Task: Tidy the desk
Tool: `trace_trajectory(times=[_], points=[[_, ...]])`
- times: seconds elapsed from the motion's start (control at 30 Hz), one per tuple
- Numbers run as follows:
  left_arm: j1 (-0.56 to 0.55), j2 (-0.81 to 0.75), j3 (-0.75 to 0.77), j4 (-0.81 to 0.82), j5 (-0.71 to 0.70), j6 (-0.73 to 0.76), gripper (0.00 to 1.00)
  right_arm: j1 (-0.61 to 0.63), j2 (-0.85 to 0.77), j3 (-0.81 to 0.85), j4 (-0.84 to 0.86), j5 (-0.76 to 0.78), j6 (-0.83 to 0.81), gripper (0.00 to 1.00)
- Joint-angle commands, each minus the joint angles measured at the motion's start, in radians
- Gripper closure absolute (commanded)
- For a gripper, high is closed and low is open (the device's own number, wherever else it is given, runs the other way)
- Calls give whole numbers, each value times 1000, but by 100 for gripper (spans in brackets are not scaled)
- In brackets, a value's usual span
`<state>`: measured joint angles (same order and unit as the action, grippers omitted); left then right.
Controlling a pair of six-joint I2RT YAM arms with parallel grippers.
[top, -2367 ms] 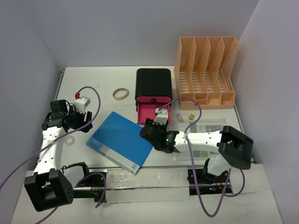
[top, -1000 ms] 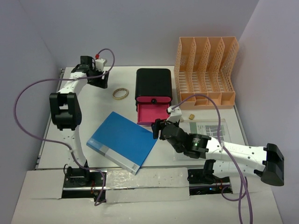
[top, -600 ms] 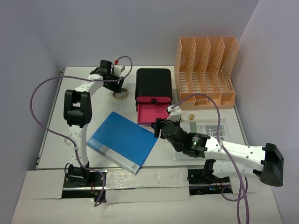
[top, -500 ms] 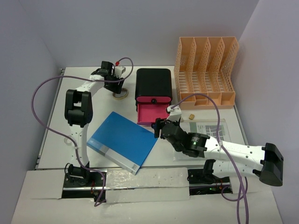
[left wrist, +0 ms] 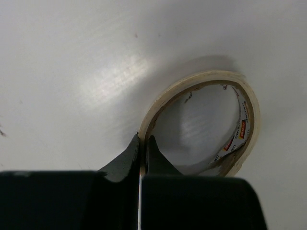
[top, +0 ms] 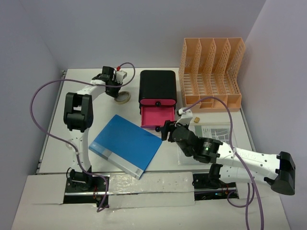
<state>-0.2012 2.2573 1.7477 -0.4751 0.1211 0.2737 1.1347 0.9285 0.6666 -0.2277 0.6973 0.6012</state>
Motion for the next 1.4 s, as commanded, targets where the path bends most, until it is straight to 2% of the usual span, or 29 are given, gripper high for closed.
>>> trace_trajectory(times=[0.0,0.33,0.47,0.57,0.77,0.83,1.0,1.37], points=[[5,-152,-128,-28,38,-4,100,-8,-56,-6,-34,53,43,28],[1,-670,-371,13,95,1,100,-30,-151,-36,-154,107,153,28],[-102,-831,-455,26,75,46,100,-39,-225,-62,-180,133,174,28],[-209,-887,-489,36,45,64,100,-44,-273,-67,-210,164,192,28],[-395,-867,-456,49,-28,69,100,-49,-332,-76,-253,197,224,28],[-476,-819,-436,47,-70,83,100,-49,-338,-76,-279,211,247,28],[-587,-725,-418,85,-182,116,100,-52,-336,-76,-292,215,265,28],[-682,-593,-437,272,-445,111,100,-57,-322,-76,-297,223,267,28]])
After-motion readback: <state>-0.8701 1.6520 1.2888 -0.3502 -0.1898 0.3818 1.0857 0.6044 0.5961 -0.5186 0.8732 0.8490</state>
